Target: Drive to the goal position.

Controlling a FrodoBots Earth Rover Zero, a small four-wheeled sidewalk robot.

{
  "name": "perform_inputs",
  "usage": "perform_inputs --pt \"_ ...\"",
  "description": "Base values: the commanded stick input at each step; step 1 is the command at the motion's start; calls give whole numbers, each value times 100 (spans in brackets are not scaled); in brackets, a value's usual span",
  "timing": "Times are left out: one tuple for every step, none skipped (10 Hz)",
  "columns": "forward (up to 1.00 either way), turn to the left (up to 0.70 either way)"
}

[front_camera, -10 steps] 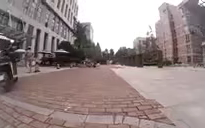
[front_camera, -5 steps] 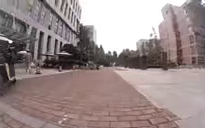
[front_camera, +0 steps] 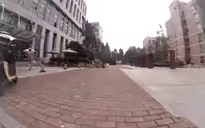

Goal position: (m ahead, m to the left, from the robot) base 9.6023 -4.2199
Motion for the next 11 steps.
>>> perform_inputs --pt "38 23" --pt "38 23" --pt "31 56" --pt "23 94" --pt "23 94" --pt "38 45" --pt "42 0" --pt "44 0" --pt "52 0" --pt "55 0" --pt "41 0"
